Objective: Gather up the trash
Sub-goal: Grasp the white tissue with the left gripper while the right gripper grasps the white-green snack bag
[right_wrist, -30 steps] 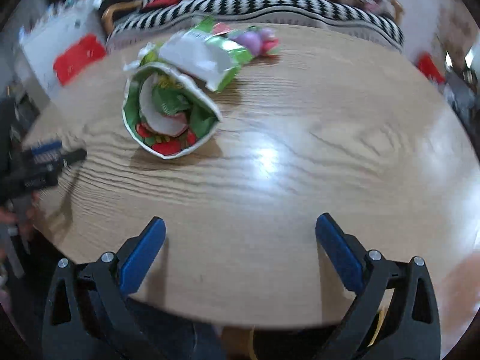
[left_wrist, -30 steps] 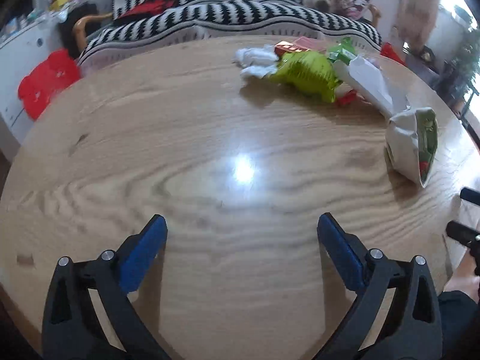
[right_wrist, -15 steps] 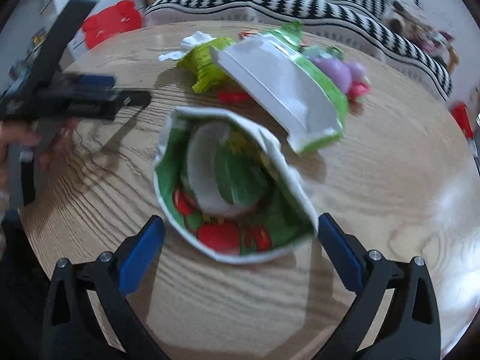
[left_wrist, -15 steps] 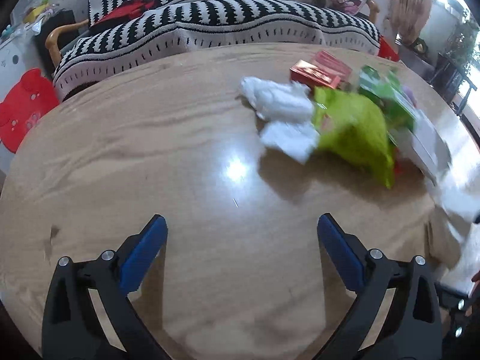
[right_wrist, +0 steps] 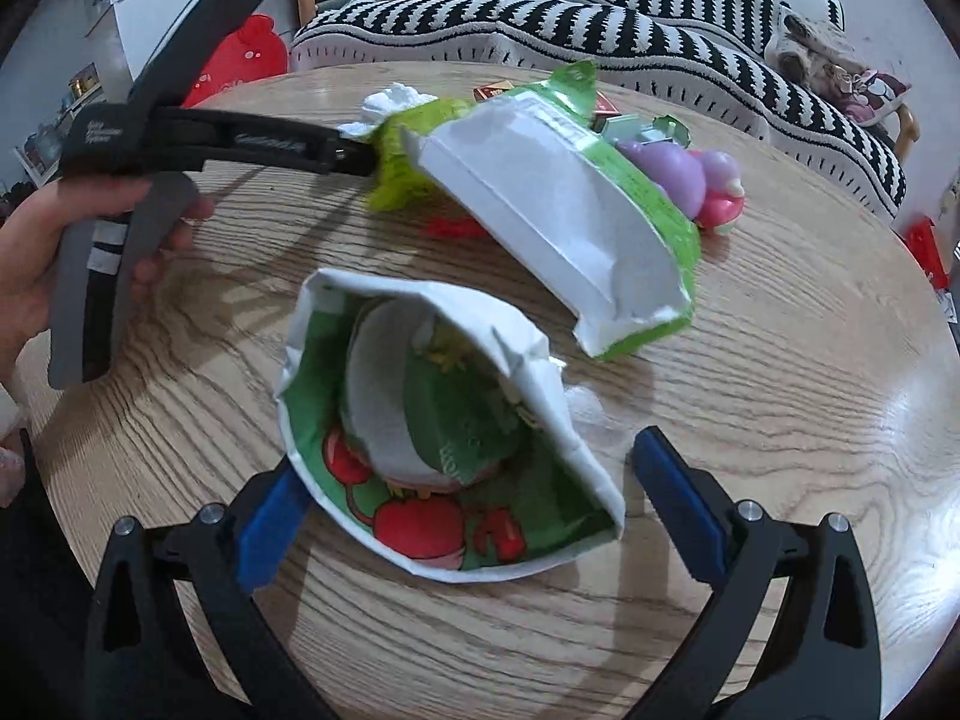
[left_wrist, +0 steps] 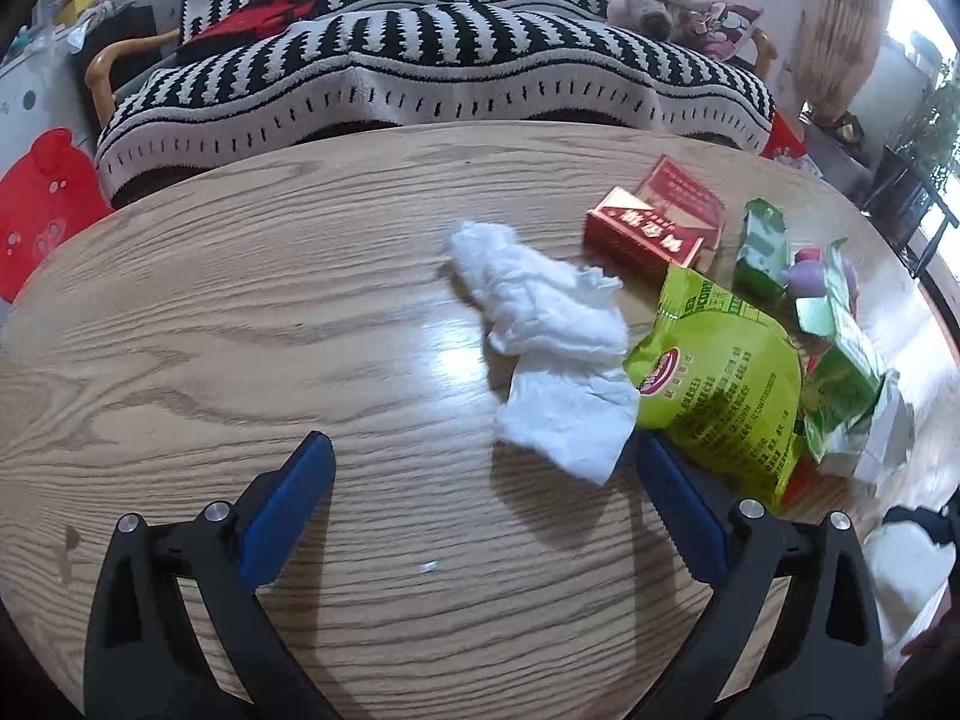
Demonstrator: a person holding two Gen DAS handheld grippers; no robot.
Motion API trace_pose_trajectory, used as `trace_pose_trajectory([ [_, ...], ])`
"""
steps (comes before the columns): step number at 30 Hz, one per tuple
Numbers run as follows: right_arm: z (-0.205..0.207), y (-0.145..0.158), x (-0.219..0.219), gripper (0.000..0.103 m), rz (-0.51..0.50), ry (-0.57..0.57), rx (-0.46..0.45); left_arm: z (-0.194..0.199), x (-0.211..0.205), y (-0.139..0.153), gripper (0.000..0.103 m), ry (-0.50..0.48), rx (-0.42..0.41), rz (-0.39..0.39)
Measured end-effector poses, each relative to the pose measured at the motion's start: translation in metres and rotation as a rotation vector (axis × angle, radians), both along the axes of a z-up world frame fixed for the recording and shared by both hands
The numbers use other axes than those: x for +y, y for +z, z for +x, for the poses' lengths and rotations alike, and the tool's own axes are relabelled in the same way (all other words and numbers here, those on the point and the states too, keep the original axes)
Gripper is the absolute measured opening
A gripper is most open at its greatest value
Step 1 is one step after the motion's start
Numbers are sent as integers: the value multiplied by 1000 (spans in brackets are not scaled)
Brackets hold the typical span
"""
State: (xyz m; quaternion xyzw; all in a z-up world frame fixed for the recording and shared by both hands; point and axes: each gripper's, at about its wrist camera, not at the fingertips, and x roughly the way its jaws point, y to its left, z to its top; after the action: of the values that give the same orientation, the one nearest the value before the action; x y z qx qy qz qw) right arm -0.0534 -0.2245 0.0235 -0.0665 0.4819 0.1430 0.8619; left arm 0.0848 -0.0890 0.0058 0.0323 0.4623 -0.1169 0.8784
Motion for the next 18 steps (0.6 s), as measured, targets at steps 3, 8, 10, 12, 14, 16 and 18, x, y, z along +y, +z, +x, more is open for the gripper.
trace_pose_trajectory([
  [3, -4, -1, 0, 98, 1, 1, 0, 6, -6, 1, 97, 11, -6, -38],
  [8, -5, -2, -2, 98, 5, 3, -8, 15, 16, 1, 97, 110, -15, -31],
  [10, -6, -1, -3, 98, 8, 12, -13, 17, 29, 0, 97, 139, -21, -2],
  [12, -7, -1, -4, 98, 10, 11, -16, 19, 43, -1, 97, 176, -23, 29],
  [14, -6, -1, -5, 98, 10, 6, -16, 19, 52, 0, 97, 192, -22, 33],
  [16, -4, -1, -8, 98, 9, -6, -10, 18, 53, 2, 97, 176, -17, 22],
  [18, -1, -2, -11, 98, 9, -9, -10, 17, 46, 2, 97, 135, -15, 3],
])
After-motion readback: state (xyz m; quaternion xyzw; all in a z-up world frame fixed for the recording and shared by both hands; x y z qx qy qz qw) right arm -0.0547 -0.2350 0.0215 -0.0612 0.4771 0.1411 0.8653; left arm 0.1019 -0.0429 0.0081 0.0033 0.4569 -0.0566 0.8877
